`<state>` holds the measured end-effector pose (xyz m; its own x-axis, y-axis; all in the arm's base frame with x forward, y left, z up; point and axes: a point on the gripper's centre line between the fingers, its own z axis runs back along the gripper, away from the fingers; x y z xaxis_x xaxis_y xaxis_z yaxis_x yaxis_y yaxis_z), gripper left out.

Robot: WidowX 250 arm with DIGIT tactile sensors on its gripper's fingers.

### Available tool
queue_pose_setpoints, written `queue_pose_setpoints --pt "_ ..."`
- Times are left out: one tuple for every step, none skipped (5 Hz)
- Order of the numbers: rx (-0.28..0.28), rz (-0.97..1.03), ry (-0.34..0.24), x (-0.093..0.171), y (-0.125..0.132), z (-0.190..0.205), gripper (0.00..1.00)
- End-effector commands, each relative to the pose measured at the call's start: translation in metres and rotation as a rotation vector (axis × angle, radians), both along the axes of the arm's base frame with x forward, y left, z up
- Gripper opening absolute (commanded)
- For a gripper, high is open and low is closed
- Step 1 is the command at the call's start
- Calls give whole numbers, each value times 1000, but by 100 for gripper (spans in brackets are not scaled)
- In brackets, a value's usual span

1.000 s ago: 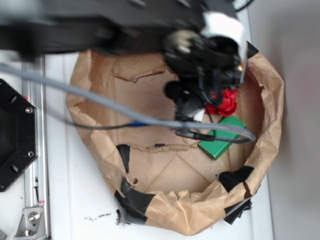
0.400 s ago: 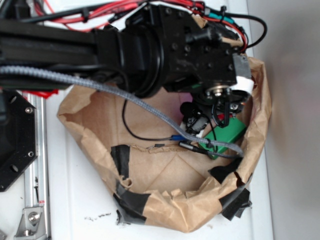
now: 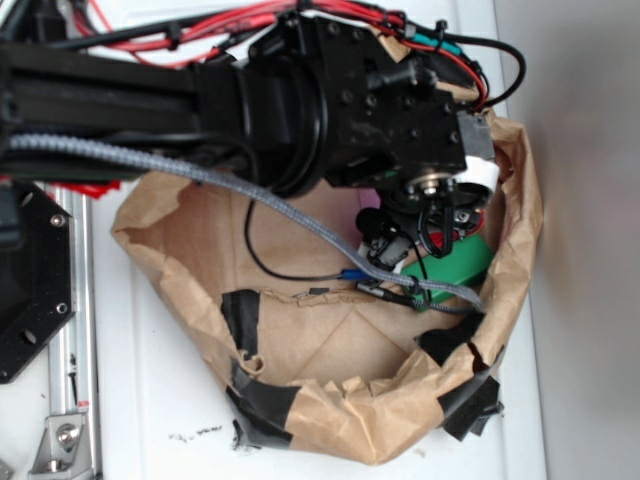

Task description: Grab the red paper.

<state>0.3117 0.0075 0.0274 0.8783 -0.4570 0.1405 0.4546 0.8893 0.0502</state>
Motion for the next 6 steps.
queue_pose_setpoints --pt "-21 35 -87 9 2 35 0" --pt "-90 38 -70 3 -2 55 0" --pt "-206 -17 -88 -19 -22 91 0" --pt "-237 -46 -137 -26 -29 103 0" --pt "-177 -32 -212 -6 -17 83 100" --pt "-108 -24 -185 12 -5 59 100"
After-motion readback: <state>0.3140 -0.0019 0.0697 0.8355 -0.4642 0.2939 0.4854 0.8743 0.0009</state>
